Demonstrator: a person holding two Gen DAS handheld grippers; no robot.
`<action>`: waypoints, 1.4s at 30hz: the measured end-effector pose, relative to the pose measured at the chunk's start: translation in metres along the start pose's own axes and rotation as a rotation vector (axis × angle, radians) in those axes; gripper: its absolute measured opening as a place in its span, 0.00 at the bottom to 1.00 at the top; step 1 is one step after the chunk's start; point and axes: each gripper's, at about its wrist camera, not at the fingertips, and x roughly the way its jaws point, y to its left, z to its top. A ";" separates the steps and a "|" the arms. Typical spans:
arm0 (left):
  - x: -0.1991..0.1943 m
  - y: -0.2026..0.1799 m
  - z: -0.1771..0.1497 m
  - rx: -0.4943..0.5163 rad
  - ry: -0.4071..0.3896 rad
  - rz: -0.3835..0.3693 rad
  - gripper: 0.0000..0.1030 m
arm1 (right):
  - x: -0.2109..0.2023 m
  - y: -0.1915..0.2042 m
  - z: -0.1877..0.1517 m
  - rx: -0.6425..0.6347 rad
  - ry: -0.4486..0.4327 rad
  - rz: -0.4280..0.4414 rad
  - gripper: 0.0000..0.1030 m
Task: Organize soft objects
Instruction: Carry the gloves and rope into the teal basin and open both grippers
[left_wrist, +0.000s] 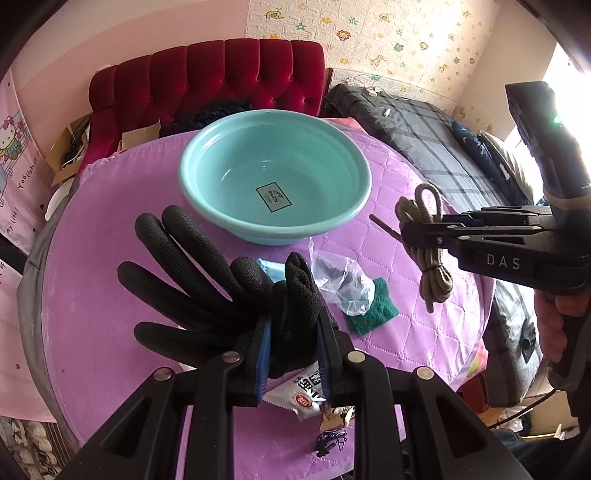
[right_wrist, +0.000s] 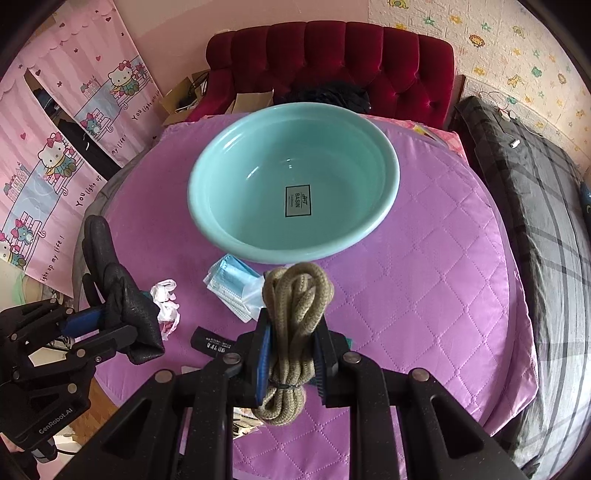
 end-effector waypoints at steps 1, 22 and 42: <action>0.000 -0.001 0.003 0.006 -0.003 -0.003 0.23 | 0.000 0.000 0.004 -0.002 -0.003 0.000 0.20; 0.038 -0.002 0.088 0.084 -0.026 -0.048 0.23 | 0.028 -0.020 0.090 0.025 -0.030 0.000 0.20; 0.107 0.022 0.138 0.077 0.011 -0.043 0.23 | 0.091 -0.043 0.147 0.071 -0.022 0.006 0.20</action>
